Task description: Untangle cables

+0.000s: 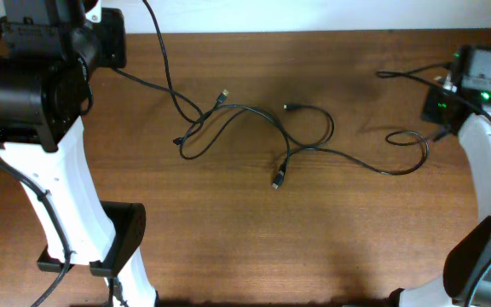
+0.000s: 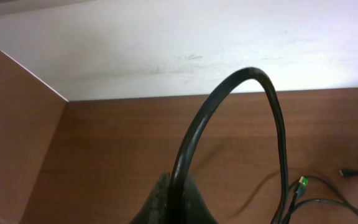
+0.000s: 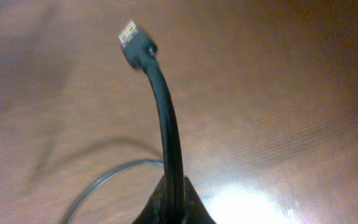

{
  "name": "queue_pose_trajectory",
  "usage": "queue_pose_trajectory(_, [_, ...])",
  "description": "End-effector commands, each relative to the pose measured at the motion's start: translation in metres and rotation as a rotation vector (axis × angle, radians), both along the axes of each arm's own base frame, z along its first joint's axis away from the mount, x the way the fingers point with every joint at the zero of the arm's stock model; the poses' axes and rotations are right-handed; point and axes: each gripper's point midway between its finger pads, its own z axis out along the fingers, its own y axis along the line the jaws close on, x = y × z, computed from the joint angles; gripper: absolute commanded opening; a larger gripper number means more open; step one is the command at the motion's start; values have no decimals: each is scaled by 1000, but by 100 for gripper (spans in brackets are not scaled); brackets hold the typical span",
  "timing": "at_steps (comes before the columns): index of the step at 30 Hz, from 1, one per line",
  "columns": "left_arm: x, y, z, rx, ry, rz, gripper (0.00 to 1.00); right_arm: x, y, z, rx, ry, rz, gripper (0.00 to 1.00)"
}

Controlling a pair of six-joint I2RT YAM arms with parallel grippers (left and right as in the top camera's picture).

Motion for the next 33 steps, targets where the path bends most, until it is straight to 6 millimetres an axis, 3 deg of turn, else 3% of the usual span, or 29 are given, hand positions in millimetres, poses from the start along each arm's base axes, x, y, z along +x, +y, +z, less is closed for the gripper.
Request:
queue_pose_trajectory(1, [-5, 1, 6, -13, -20, 0, 0, -30, -54, -15, 51, -11, -215, 4])
queue_pose_trajectory(2, [-5, 1, 6, -13, -20, 0, 0, -39, -70, -17, 98, -23, -252, 4])
queue_pose_trajectory(3, [-5, 1, 6, -14, -20, -1, 0, -35, -65, -18, 192, -57, -221, 4])
queue_pose_trajectory(5, [-5, 0, 6, -15, -20, -4, 0, -43, -80, -17, 127, -38, -270, 4])
queue_pose_trajectory(7, [-5, -2, 6, -23, -19, -16, 0, -40, -77, -16, 136, -47, -259, 4])
queue_pose_trajectory(8, [-4, -3, 6, -27, -18, -21, 0, -40, -73, -18, 154, -46, -250, 60])
queue_pose_trajectory(9, [-4, -3, 6, -27, -18, -22, 0, -38, -69, -18, 176, -52, -235, 99])
queue_pose_trajectory(11, [-4, -3, 6, -27, -18, -22, 0, -35, -65, -18, 189, -55, -202, 99])
queue_pose_trajectory(13, [-4, -4, 6, -28, -18, -24, 0, -30, -63, 0, 186, -100, -182, 99])
queue_pose_trajectory(16, [-4, -7, 5, -39, -16, -40, 0, -19, -41, 74, 149, -246, -77, 99])
queue_pose_trajectory(18, [-4, -7, 5, -39, -16, -40, 0, -16, -11, 93, 161, -276, 1, 99])
queue_pose_trajectory(21, [-4, -7, 5, -39, -16, -41, 0, -12, 60, 80, 163, -167, 212, 99])
queue_pose_trajectory(22, [-4, -7, 5, -39, -16, -41, 0, -15, 88, 71, 156, -107, 312, 99])
queue_pose_trajectory(24, [-4, -7, 5, -39, -16, -41, 0, -29, 123, 57, 135, 4, 467, 99])
queue_pose_trajectory(25, [-4, -7, 5, -39, -16, -41, 0, -38, 134, 51, 134, 59, 517, 99])
queue_pose_trajectory(27, [-4, -7, 5, -40, -17, -41, 0, -76, 167, 34, 152, 224, 833, 99])
queue_pose_trajectory(29, [-2, -8, 7, -42, -26, -44, 0, -80, 181, 29, 174, 234, 995, 99])
queue_pose_trajectory(31, [-3, -8, 6, -41, -18, -44, 0, -84, 220, 28, 334, 165, 1219, 99])
queue_pose_trajectory(33, [-4, -8, 5, -41, -15, -44, 0, -87, 234, 15, 424, 177, 1294, 99])
